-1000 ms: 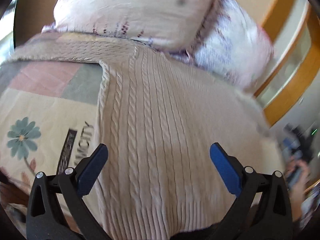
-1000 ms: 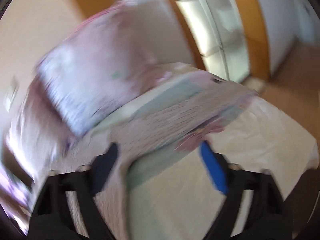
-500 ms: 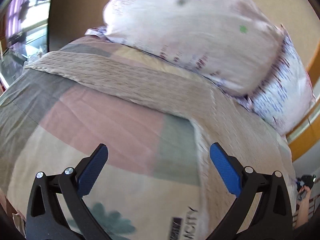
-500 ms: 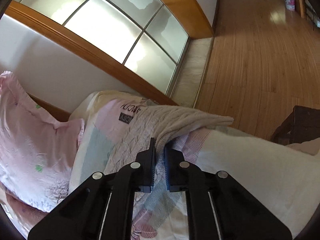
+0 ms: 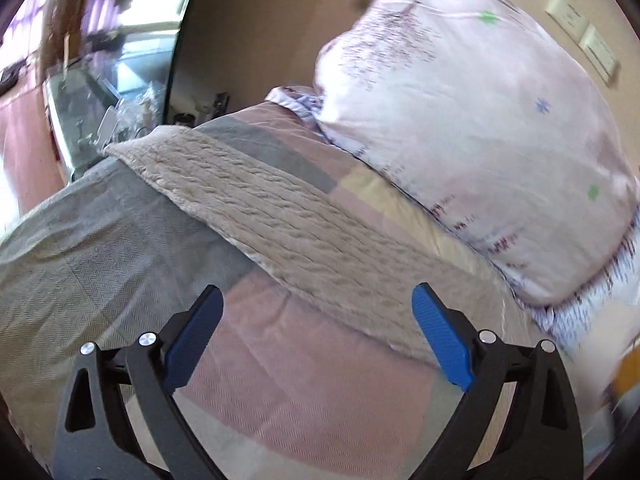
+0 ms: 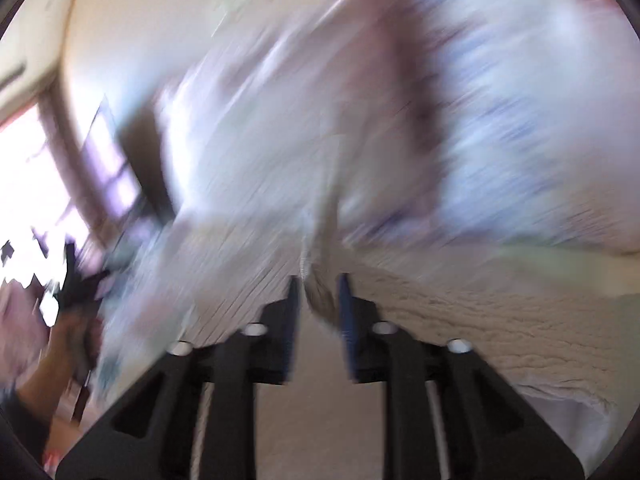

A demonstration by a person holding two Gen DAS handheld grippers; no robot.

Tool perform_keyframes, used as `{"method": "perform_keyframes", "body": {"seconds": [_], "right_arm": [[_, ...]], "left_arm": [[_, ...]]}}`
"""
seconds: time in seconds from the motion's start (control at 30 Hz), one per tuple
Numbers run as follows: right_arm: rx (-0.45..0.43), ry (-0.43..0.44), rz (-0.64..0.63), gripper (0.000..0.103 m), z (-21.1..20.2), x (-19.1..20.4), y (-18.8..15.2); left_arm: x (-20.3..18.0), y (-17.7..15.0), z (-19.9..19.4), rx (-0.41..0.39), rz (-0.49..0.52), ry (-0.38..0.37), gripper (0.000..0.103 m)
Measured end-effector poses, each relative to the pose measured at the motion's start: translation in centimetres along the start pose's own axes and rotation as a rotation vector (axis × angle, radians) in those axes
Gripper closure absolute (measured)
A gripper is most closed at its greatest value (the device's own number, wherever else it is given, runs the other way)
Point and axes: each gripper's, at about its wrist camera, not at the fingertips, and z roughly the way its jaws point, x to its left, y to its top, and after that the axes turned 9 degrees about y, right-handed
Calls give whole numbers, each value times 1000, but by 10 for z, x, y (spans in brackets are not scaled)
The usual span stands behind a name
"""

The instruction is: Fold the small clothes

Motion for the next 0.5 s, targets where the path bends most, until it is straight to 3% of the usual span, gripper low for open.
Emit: {"method": "perform_keyframes", "body": {"seconds": [0.07,0.17,0.2,0.37,0.5], "right_arm": [[54,40,-45,55,22,23,-19],[-22,-10,-53,28,-1,16,-21],[-74,-35,-25,23,-21,3,-19],[-197,-173,108,16,-104,-65,-24],[-266,-279,206,15,-146,-108,-39]], "left_arm": [[14,9,9,20,-77,-29,8],[32,18,22,49,-150,-44,8],[38,21,26,54,-175,-49,10],[70,44,43,51,-336,-99,35],[102,60,58,64,-489,-122,61]]}}
